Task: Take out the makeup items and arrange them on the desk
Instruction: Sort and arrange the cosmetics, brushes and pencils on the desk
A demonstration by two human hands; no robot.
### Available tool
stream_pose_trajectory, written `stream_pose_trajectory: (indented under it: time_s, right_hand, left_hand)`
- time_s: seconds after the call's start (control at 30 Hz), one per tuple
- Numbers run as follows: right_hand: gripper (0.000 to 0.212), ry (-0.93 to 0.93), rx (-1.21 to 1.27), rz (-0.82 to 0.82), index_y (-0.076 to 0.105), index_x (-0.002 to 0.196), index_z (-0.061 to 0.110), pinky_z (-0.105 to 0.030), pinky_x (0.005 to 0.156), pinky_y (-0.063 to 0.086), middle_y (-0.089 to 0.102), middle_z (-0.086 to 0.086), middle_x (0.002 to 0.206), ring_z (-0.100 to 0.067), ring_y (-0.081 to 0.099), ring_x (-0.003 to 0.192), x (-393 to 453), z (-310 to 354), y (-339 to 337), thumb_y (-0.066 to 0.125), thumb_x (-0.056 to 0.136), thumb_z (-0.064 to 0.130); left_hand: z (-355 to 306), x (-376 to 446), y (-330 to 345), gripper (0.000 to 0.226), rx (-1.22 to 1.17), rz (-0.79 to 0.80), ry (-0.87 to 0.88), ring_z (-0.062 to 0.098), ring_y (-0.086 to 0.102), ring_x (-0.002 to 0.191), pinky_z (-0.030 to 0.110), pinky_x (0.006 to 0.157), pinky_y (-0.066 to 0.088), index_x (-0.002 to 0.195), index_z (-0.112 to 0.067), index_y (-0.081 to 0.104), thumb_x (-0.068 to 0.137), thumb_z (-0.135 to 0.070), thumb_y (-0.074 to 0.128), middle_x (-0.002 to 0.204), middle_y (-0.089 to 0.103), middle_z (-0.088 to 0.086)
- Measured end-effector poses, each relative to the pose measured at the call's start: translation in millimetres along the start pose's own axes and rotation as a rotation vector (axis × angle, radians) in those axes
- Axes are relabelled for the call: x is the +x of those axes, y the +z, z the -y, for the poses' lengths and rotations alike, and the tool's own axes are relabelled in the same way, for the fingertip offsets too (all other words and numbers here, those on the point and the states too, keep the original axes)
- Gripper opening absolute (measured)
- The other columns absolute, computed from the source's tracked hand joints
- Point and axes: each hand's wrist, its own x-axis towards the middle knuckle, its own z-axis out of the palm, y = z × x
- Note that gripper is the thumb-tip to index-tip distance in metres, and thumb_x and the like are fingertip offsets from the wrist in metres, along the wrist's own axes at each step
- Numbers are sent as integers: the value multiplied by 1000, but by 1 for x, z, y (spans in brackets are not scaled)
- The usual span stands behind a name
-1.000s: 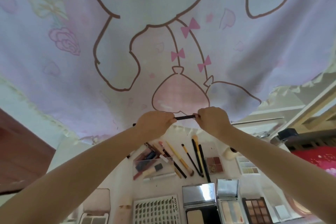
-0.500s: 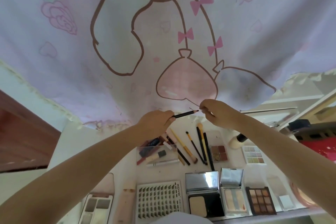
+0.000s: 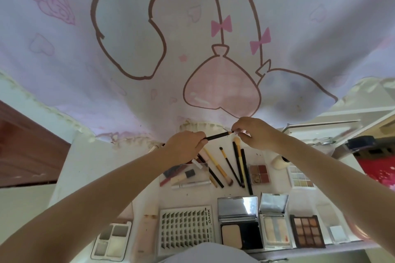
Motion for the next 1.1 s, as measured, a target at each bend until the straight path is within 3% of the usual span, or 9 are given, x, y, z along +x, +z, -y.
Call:
stream_pose_trajectory:
  time_s: [0.1, 0.2, 0.33, 0.43, 0.53, 0.67, 0.8, 0.93, 1.1]
  right_hand:
    - [25, -7, 12, 23, 61, 109, 2, -9, 76, 28, 61, -12, 107, -21, 55, 98, 4, -3, 6, 46, 89, 2]
    - [25, -10, 14, 53, 62, 109, 4, -10, 76, 29, 62, -10, 107, -21, 54, 102, 11, -9, 14, 47, 89, 3]
    - [26, -55, -65, 132, 64, 107, 8, -23, 88, 32, 61, -10, 108, -24, 49, 105, 26, -22, 32, 45, 90, 4]
    - [30, -84, -172, 192, 62, 113, 13, -27, 97, 30, 58, -7, 116, -24, 45, 110, 43, -30, 49, 43, 92, 8]
    - [31, -94, -219, 236, 61, 116, 16, -32, 98, 34, 55, -6, 121, -25, 44, 113, 60, -36, 65, 42, 92, 8]
    - [35, -90, -208, 264, 60, 117, 14, -32, 97, 35, 48, -9, 127, -26, 39, 118, 79, -42, 82, 43, 90, 1]
    - [38, -71, -158, 244, 60, 118, 12, -32, 95, 37, 44, -10, 132, -25, 38, 122, 93, -51, 89, 43, 89, -4]
    - [40, -79, -128, 231, 59, 120, 11, -33, 95, 38, 45, -10, 131, -25, 40, 120, 99, -62, 92, 43, 87, -6]
    - [34, -66, -170, 316, 59, 117, 9, -30, 93, 36, 47, -11, 128, -26, 42, 118, 99, -66, 97, 44, 88, 1]
  left_hand:
    - [-2, 2, 3, 32, -33, 14, -6, 19, 48, 66, 34, 67, 44, 101, -6, 50, 99, -28, 27, 67, 47, -1]
    - [-5, 3, 13, 30, -81, 42, -28, 17, 45, 62, 27, 55, 36, 102, -6, 49, 100, -26, 27, 68, 46, -2]
    - [-12, 9, 37, 29, -307, 193, -179, 12, 41, 54, 22, 48, 30, 107, -1, 49, 99, -20, 29, 66, 45, -4]
    - [-20, 16, 54, 28, -509, 273, -300, 18, 52, 66, 21, 54, 37, 111, 1, 48, 98, -17, 31, 85, 60, 10]
    - [-25, 28, 67, 18, -616, 319, -384, 24, 63, 82, 20, 56, 41, 96, -6, 48, 97, -16, 34, 102, 66, 17]
    - [-29, 51, 79, 20, -699, 311, -517, 24, 59, 78, 30, 72, 53, 80, -5, 51, 95, -16, 42, 83, 58, 10]
    - [-32, 72, 85, 36, -677, 288, -605, 15, 45, 61, 20, 54, 39, 58, -13, 37, 93, -18, 47, 63, 42, 1]
    - [-35, 88, 92, 42, -583, 252, -607, 9, 33, 53, 18, 46, 25, 54, -14, 31, 90, -19, 50, 58, 33, 1]
    - [-39, 96, 99, 38, -543, 329, -625, 18, 47, 70, 29, 76, 45, 56, -14, 34, 89, -16, 51, 60, 39, 0]
